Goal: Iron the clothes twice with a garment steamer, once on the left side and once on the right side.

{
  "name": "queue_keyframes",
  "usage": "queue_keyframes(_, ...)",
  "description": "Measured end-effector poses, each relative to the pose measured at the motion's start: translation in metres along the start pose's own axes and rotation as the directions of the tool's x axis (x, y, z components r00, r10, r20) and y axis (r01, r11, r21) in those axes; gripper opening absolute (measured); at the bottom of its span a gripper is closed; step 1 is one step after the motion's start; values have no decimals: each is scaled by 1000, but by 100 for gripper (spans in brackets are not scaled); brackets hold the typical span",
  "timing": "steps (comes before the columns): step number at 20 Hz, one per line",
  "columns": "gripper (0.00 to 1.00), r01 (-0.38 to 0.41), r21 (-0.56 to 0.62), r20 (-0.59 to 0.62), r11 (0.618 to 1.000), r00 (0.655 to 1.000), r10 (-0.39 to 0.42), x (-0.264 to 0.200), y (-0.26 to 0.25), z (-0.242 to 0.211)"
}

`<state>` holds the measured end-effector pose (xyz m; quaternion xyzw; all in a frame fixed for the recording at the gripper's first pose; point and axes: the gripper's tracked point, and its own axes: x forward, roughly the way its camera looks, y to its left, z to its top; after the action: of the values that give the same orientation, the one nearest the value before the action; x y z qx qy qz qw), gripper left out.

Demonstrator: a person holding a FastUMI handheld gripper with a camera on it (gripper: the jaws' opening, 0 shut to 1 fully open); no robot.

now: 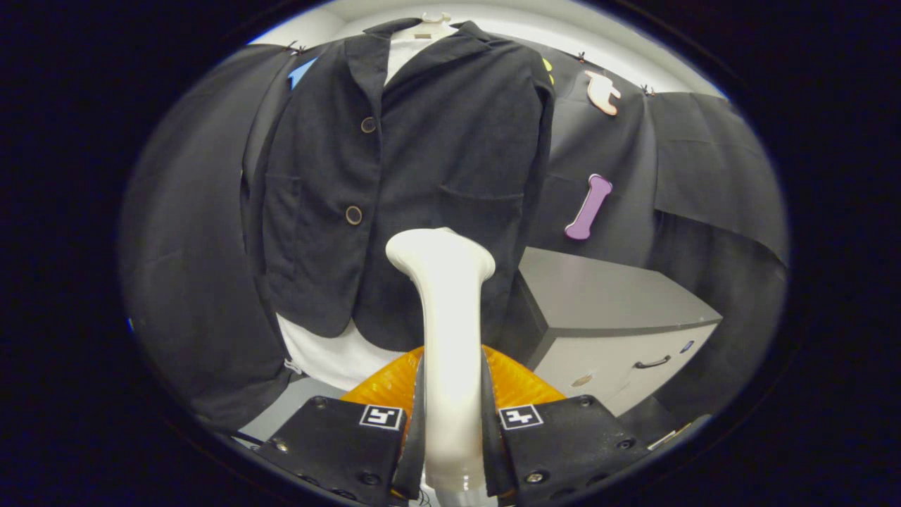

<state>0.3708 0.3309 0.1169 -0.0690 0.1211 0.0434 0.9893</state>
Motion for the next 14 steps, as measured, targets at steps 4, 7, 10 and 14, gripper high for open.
queue_keyframes(4,36,4,2,-41,1000,999,-4,3,-1,-23)
queue_keyframes(7,36,2,-1,-69,1000,998,-2,1,0,-42)
queue_keyframes(10,36,-12,-2,-100,1000,995,11,2,1,-59)
queue_keyframes(14,36,-26,1,-141,1000,990,26,5,2,-78)
